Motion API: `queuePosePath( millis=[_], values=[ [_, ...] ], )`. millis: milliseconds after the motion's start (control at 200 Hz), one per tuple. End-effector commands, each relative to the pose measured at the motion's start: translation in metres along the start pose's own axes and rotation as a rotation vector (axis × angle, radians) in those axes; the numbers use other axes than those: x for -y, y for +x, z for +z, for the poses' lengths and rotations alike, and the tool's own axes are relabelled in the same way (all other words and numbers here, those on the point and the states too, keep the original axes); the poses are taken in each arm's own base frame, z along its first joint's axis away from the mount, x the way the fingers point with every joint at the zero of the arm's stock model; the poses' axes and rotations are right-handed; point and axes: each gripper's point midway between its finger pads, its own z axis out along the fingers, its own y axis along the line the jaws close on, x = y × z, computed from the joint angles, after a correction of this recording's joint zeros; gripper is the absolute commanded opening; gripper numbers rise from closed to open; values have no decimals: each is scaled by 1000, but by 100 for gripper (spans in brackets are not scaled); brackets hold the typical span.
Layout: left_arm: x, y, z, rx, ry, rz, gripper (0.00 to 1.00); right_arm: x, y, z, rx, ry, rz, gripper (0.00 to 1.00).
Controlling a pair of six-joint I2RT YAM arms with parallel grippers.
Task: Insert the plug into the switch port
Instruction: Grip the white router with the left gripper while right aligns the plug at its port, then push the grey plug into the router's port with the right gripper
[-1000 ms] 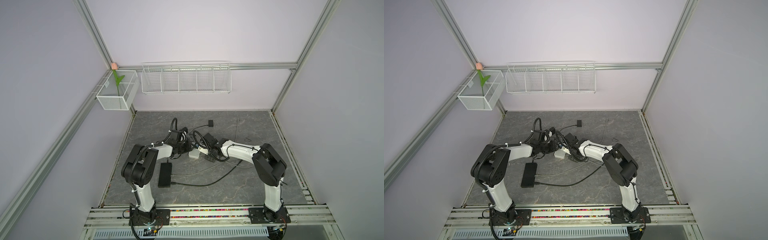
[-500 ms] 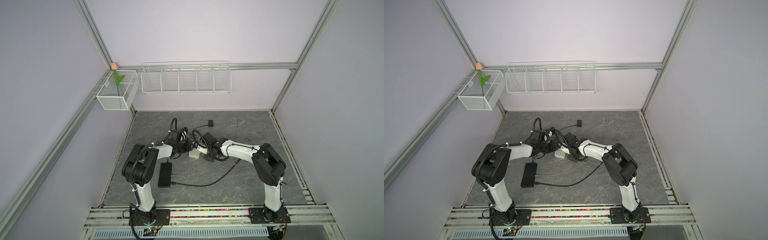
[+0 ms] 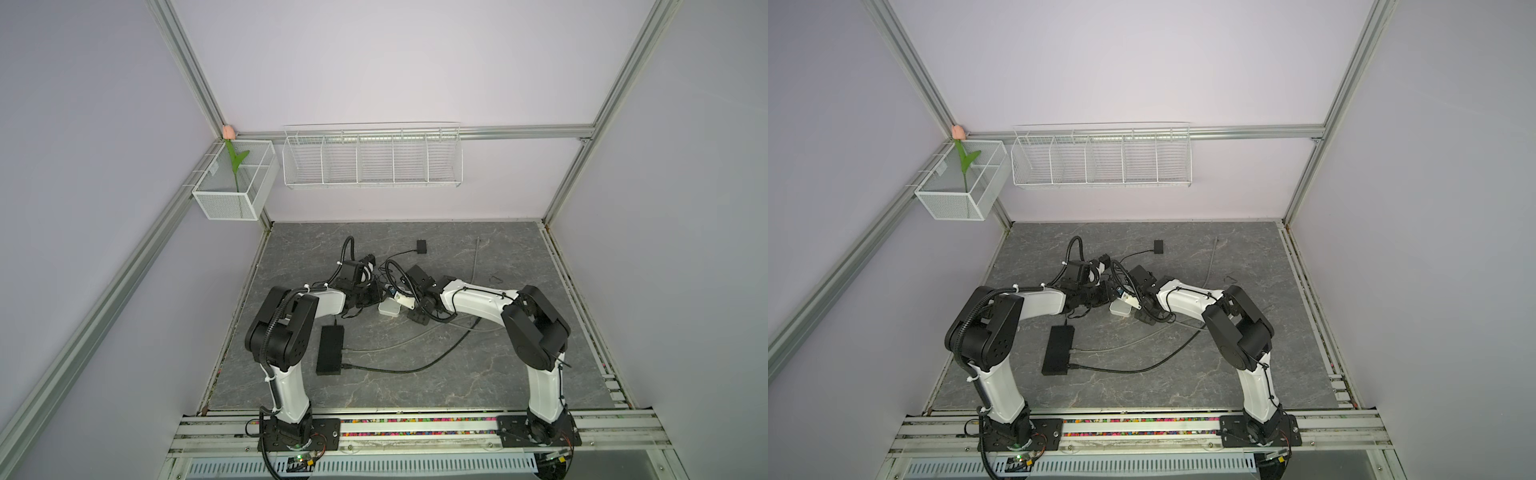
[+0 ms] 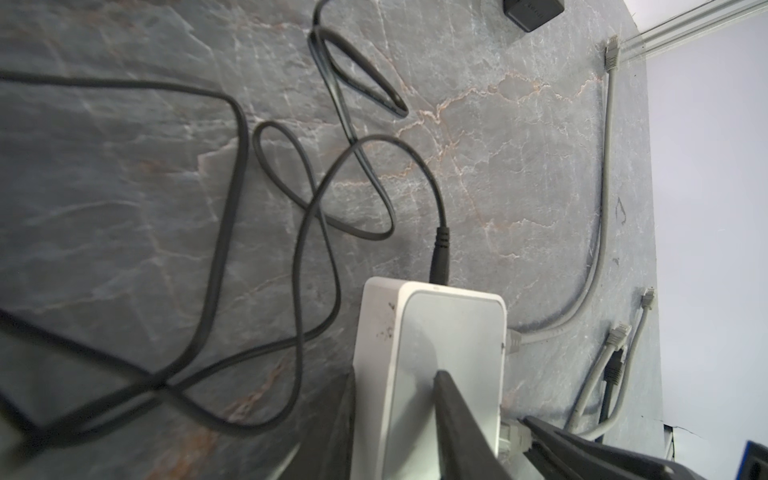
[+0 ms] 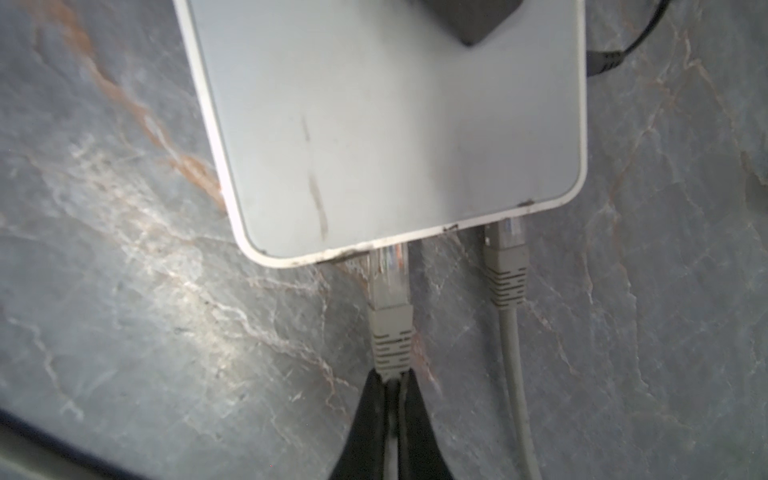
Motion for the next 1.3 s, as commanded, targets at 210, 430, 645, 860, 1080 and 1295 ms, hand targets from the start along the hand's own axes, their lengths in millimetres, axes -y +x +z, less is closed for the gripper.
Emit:
queuePosePath(
  millis=[210,430,645,860,1080,1295],
  values=[
    [-13,21,9,-58,-12,-8,31,1,-21,3,100,-1,2,7],
    [-14,26,7,-75,-20,2,31,4,-27,1,140,30,-13,7],
    [-17,31,8,-104,-27,8,31,11,-33,0,179,81,-16,7],
    [-20,34,8,-121,-44,17,31,6,-41,-7,222,82,-33,6],
    [-23,37,8,-125,-61,18,31,-10,-48,-11,268,48,-51,7],
    [-28,39,7,-133,-83,24,30,-13,-50,-19,300,40,-41,7]
  ],
)
